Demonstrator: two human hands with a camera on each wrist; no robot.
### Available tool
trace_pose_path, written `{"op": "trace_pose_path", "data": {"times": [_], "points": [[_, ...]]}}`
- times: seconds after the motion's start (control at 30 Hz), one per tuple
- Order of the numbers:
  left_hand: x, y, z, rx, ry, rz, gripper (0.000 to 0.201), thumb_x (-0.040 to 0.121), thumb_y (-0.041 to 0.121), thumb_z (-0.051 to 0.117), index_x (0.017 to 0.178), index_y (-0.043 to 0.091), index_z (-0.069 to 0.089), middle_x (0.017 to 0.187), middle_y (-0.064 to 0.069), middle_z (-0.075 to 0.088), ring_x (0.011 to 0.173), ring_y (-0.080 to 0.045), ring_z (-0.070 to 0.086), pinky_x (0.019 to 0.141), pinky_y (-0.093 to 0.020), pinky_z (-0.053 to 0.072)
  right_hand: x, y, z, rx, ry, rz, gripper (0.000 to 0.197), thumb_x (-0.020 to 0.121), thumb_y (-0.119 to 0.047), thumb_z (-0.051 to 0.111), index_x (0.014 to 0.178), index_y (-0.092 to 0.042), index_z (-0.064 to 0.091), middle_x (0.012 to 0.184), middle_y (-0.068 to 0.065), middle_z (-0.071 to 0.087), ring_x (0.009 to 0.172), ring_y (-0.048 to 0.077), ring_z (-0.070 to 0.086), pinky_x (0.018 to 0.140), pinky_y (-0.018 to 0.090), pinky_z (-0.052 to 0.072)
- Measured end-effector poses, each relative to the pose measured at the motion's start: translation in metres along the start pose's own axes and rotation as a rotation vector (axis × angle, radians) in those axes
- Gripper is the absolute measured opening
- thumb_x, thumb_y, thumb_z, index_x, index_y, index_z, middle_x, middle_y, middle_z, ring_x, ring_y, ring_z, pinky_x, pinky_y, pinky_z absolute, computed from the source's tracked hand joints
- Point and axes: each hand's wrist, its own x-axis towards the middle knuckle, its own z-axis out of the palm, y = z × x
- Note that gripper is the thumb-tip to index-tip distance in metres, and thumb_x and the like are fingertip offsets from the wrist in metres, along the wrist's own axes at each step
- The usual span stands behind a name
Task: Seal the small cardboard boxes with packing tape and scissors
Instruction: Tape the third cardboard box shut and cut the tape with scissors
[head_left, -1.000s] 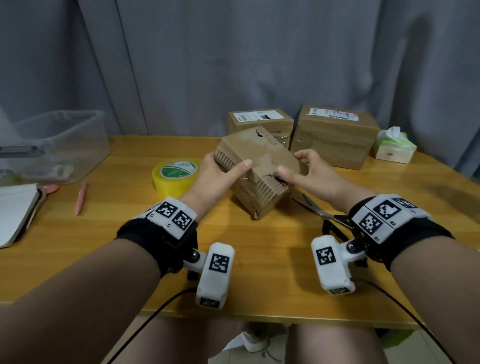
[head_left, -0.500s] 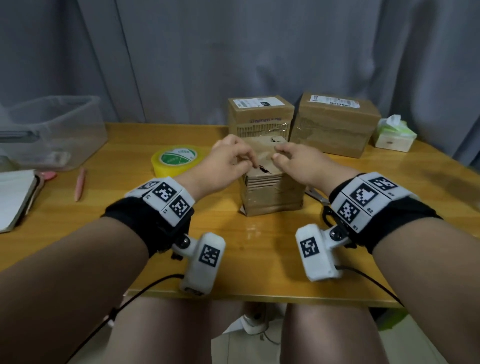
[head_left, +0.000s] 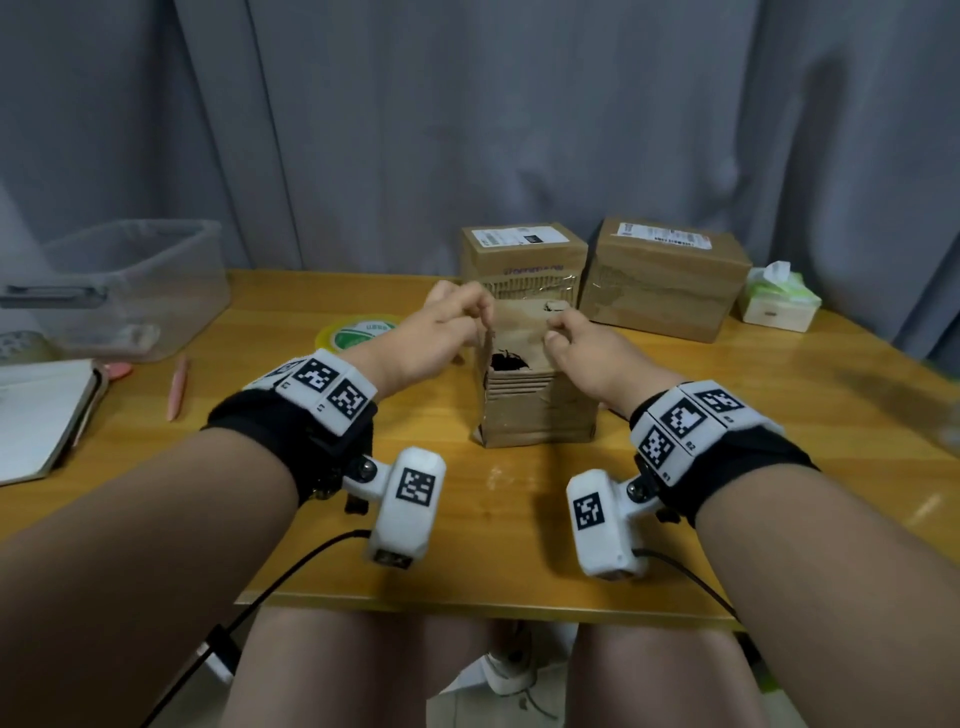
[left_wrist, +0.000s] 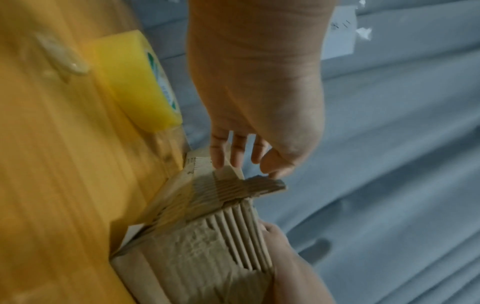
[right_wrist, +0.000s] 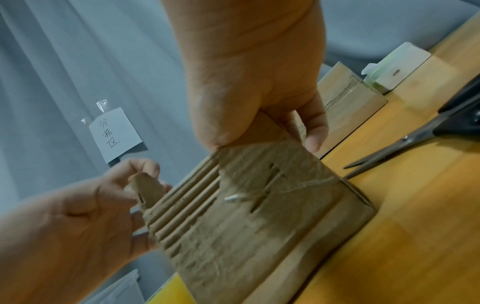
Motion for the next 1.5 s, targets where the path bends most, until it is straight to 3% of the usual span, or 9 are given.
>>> {"op": "trace_pose_path", "data": {"times": [0.17,0.47,0.7,0.83,0.93,1.07,1.23,1.43,1.5], "points": [[-0.006,-0.014,0.010,-0.305,0.068,-0.134,0.004,0.100,0.015,0.043,0.098,0.012,0.045,0.091,-0.006,0.047,0.077,-0.014,0.054,0.066,-0.026,0.054,0.002,-0.002,0.002,0.040,-0.018,0.028,0.042,0.100,-0.043,0.027,0.139,-0.027,0.031,0.137,0.013,0.047,0.119,0.030,0.048,0.097,0.042,0.041],[0.001,-0.018,0.039,-0.411,0.141,-0.248,0.021,0.103,0.021,0.037,0.086,0.011,0.044,0.074,-0.006,0.049,0.064,-0.011,0.046,0.060,-0.022,0.044,0.004,-0.004,0.005,0.134,-0.013,0.044,0.045,0.103,-0.037,0.029,0.144,-0.020,0.027,0.143,0.014,0.042,0.129,0.029,0.042,0.094,0.032,0.033],[0.002,-0.022,0.038,-0.504,0.132,-0.296,0.019,0.099,0.023,0.047,0.084,0.011,0.046,0.071,-0.004,0.053,0.062,-0.011,0.049,0.057,-0.020,0.044,-0.002,-0.012,0.005,0.188,-0.039,0.081,0.093,0.077,-0.080,0.044,0.148,-0.025,0.020,0.149,0.004,0.037,0.132,0.027,0.040,0.103,0.039,0.038],[0.003,-0.018,0.036,-0.492,0.151,-0.305,0.023,0.100,0.024,0.045,0.082,0.011,0.045,0.069,-0.004,0.050,0.057,-0.009,0.047,0.047,-0.014,0.043,-0.002,-0.016,0.005,0.141,-0.030,0.097,0.093,0.076,-0.075,0.053,0.147,-0.025,0.021,0.146,0.004,0.040,0.128,0.026,0.044,0.098,0.035,0.040],[0.004,-0.022,0.027,-0.302,0.172,-0.296,0.024,0.100,0.031,0.042,0.100,0.008,0.049,0.082,-0.005,0.054,0.067,-0.012,0.051,0.058,-0.022,0.049,0.001,-0.019,0.008,0.054,0.007,0.103,0.077,0.087,-0.069,0.038,0.148,-0.025,0.020,0.148,0.005,0.040,0.130,0.028,0.044,0.101,0.040,0.040],[0.004,-0.044,-0.004,0.395,0.432,-0.215,0.032,0.095,0.037,0.051,0.110,0.009,0.057,0.115,-0.012,0.051,0.106,-0.027,0.050,0.095,-0.038,0.041,0.002,-0.021,0.008,-0.026,0.003,0.114,0.066,0.091,-0.066,0.027,0.146,-0.027,0.021,0.142,0.008,0.046,0.124,0.030,0.048,0.094,0.042,0.044],[-0.002,-0.078,-0.026,0.973,0.128,-0.470,0.068,0.088,0.058,0.050,0.131,0.006,0.046,0.132,-0.016,0.047,0.124,-0.034,0.042,0.104,-0.043,0.033,0.004,-0.023,0.001,-0.153,0.048,0.144,0.057,0.096,-0.056,0.028,0.145,-0.027,0.025,0.135,0.008,0.051,0.119,0.030,0.052,0.082,0.038,0.045],[-0.003,-0.090,-0.027,0.842,0.145,-0.376,0.041,0.097,0.040,0.044,0.127,0.013,0.051,0.127,-0.010,0.058,0.126,-0.027,0.045,0.117,-0.044,0.000,0.004,-0.024,-0.007,-0.213,0.039,0.205,0.060,0.098,-0.051,0.033,0.150,-0.022,0.022,0.140,0.013,0.046,0.120,0.033,0.051,0.092,0.045,0.049],[-0.005,-0.083,-0.024,0.702,0.206,-0.295,0.040,0.098,0.037,0.044,0.129,0.011,0.050,0.127,-0.011,0.057,0.126,-0.027,0.045,0.117,-0.041,0.002,0.001,-0.022,-0.010,-0.206,0.028,0.229,0.061,0.099,-0.050,0.033,0.151,-0.022,0.019,0.144,0.014,0.042,0.120,0.035,0.051,0.092,0.048,0.050]]}}
